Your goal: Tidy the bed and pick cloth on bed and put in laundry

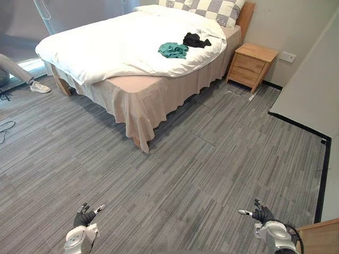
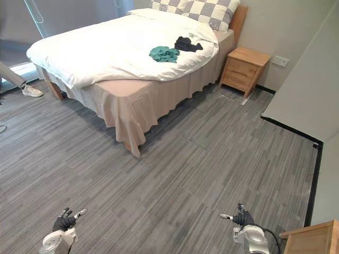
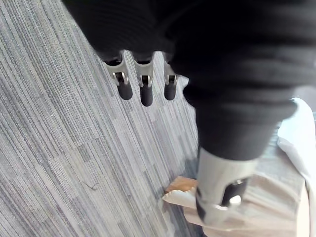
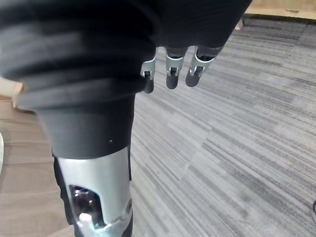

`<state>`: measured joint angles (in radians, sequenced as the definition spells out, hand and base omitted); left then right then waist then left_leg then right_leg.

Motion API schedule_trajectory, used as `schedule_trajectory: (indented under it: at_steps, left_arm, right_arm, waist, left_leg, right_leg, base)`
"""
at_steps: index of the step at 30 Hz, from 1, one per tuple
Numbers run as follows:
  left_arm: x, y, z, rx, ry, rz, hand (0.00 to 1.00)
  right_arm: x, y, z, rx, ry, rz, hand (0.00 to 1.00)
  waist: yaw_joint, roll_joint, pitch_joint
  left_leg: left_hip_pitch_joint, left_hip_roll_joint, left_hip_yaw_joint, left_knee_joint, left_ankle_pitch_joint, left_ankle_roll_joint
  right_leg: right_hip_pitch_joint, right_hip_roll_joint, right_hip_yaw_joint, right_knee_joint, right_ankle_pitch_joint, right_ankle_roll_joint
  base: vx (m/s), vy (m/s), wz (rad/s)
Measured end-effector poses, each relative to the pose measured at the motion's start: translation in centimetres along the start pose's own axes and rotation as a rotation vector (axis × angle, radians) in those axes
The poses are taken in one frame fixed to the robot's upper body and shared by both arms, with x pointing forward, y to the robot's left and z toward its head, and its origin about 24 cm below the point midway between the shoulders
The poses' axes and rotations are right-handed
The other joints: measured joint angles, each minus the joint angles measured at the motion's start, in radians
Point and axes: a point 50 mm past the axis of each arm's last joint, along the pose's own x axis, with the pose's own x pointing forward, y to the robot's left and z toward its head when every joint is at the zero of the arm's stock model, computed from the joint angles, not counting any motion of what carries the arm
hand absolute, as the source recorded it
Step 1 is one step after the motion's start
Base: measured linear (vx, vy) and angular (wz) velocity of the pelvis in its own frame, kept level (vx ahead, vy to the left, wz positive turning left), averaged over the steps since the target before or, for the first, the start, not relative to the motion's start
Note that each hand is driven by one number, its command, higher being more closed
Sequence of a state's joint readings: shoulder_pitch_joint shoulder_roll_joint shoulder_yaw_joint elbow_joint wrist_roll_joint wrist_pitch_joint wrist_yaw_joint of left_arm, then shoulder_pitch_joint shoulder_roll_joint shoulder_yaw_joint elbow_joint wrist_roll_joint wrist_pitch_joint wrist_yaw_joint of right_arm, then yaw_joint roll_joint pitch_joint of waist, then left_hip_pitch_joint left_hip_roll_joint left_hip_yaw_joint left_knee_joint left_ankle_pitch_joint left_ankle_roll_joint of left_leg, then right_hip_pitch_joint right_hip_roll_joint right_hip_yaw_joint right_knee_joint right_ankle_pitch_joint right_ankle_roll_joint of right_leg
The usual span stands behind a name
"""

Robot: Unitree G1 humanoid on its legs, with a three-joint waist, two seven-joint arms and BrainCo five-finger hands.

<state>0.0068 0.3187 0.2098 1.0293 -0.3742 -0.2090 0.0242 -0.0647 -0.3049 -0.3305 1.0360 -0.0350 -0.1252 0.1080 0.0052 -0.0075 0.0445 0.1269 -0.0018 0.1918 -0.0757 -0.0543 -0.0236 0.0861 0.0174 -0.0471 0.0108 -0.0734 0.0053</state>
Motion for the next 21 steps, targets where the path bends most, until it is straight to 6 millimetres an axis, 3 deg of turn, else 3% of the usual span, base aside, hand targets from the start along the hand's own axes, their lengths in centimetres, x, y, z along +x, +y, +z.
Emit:
schedule_trajectory:
  at_steps: [8, 21]
  left_arm:
    - [-0.1, -0.4, -0.1, 0.000, 0.009, -0.023, 0.00]
    - [-0.8, -1.8, -2.2, -0.038, 0.058, -0.042, 0.00]
  right_arm:
    - [-0.2, -0.2, -0.3, 0.009, -0.005, -0.004, 0.00]
    - [-0.6, -0.5, -1.3, 0.033, 0.018, -0.013, 0.00]
  waist:
    - [-0.001, -0.002, -0.002]
    - [-0.007, 0.002, -0.011]
  left_leg:
    - [0.013, 0.003, 0.015, 0.011, -0.009, -0.013]
    - [0.012, 0.003, 0.014, 0.009, -0.005, -0.008]
  right_leg:
    - [-0.001, 0.000, -0.003, 0.018, -0.003, 0.003]
    - [-0.003, 0.000, -0.024, 0.016, -0.008, -0.005]
  base:
    - [0.01, -0.013, -0.03]
    - [-0.02, -0.018, 0.00]
